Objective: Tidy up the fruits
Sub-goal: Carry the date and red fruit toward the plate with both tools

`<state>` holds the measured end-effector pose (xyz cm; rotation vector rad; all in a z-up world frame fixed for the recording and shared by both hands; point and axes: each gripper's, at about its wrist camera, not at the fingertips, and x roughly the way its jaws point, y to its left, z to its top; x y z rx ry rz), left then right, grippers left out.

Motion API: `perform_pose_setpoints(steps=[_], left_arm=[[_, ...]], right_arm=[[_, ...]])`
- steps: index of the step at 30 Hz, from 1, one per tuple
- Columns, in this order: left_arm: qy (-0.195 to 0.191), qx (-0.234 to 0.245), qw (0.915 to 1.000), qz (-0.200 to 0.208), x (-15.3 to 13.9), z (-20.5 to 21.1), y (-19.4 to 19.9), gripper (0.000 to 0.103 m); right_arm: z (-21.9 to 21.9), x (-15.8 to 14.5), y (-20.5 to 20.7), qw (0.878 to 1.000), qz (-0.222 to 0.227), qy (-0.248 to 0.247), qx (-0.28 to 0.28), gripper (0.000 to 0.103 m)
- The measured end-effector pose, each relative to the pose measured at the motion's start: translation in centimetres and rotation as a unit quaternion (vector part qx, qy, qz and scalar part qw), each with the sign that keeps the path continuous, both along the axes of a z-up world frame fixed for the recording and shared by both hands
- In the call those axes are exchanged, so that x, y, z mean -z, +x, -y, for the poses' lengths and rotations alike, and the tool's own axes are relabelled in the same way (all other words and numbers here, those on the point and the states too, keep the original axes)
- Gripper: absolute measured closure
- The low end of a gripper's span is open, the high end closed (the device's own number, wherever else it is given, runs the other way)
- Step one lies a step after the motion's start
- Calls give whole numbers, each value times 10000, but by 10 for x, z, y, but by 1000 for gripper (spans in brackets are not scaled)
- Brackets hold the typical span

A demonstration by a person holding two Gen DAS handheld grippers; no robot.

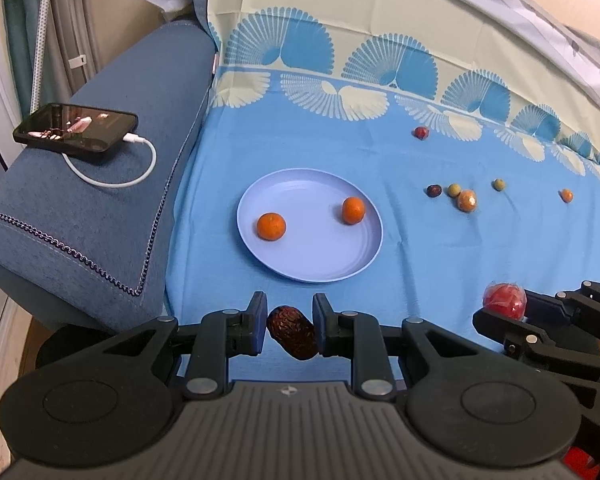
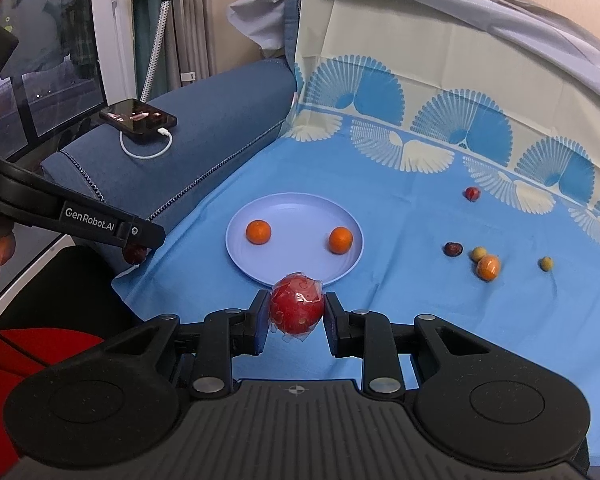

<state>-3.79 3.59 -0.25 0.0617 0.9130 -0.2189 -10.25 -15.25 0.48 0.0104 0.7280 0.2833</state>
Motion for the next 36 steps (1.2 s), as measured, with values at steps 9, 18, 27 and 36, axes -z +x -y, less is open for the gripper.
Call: perform_pose_setpoints(steps=[9, 18, 27, 36], left_arm=[[107, 21, 9999, -119, 9, 1, 9, 77], [147, 22, 9992, -360, 24, 2, 30, 77], [32, -30, 9992, -393, 35, 10, 85, 77], [75, 101, 9970, -758, 69, 26, 140, 77]], right_arm=[[0, 10, 9, 9998, -167, 47, -11, 73], [-4, 23, 30, 9992, -396, -19, -33, 73], [-18, 35, 72, 9988, -440, -113, -194, 73], [-27, 69, 131, 9974, -684, -114, -175, 73]])
